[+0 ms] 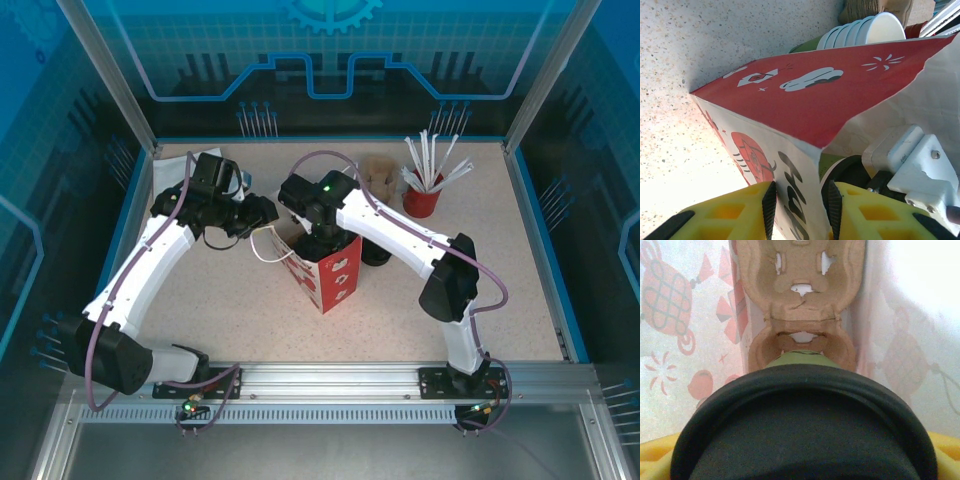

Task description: Pack the takeout coffee

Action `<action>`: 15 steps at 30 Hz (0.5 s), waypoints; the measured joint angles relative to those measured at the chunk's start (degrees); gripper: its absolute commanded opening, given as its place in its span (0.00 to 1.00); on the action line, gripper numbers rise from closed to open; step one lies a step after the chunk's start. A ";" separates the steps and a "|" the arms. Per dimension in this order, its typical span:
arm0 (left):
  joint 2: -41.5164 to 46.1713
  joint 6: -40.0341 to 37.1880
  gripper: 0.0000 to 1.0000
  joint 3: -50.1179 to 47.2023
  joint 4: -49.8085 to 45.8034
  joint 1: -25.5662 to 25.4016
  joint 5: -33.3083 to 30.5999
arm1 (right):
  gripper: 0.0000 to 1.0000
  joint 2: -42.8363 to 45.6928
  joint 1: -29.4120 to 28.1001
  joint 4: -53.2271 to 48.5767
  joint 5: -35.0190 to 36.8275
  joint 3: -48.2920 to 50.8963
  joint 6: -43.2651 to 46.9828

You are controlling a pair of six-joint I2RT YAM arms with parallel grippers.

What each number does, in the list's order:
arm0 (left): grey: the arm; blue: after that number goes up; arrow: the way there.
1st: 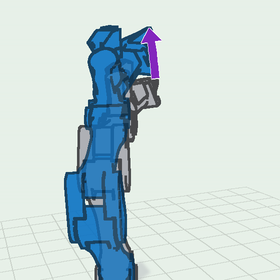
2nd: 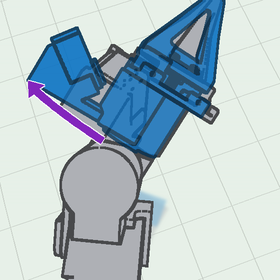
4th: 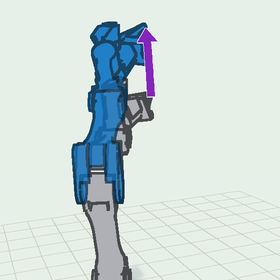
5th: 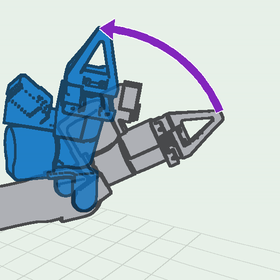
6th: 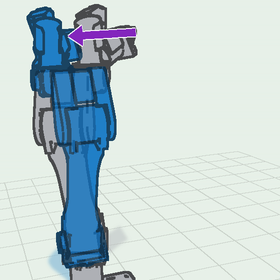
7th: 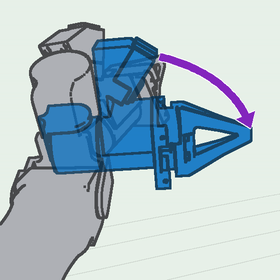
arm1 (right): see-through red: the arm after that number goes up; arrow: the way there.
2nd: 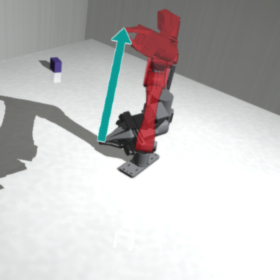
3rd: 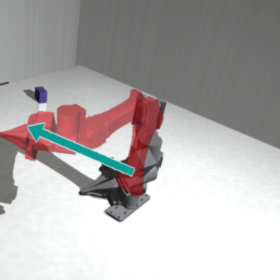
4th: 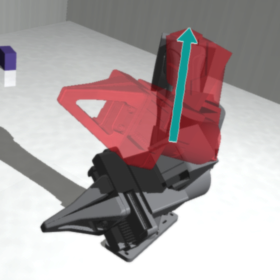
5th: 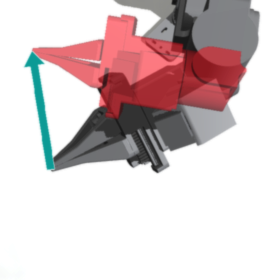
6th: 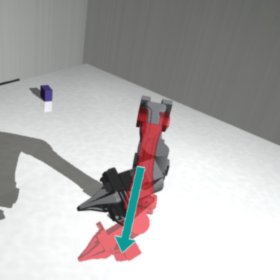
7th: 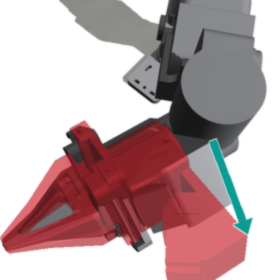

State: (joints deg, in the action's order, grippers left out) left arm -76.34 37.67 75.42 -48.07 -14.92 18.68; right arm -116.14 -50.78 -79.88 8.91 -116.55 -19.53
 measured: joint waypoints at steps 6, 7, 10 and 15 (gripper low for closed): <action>0.00 -0.02 0.36 -0.04 -0.02 0.00 0.00 | 0.78 -0.02 0.11 0.94 -0.35 0.81 0.00; 0.00 0.00 0.36 -0.04 -0.02 0.00 0.00 | 0.78 -0.02 0.22 1.11 -0.35 0.87 0.00; 0.00 0.00 0.36 -0.04 -0.02 0.00 0.00 | 0.78 -0.04 0.33 1.46 -0.35 1.11 0.00; 0.00 -0.02 0.36 -0.04 -0.02 0.00 0.00 | 0.78 -0.15 0.33 1.62 -0.35 1.46 0.00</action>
State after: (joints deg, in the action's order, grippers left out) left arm -76.34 37.65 75.37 -48.10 -14.92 18.68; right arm -116.29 -50.46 -78.26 8.56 -115.09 -19.53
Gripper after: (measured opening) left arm 0.362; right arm 0.850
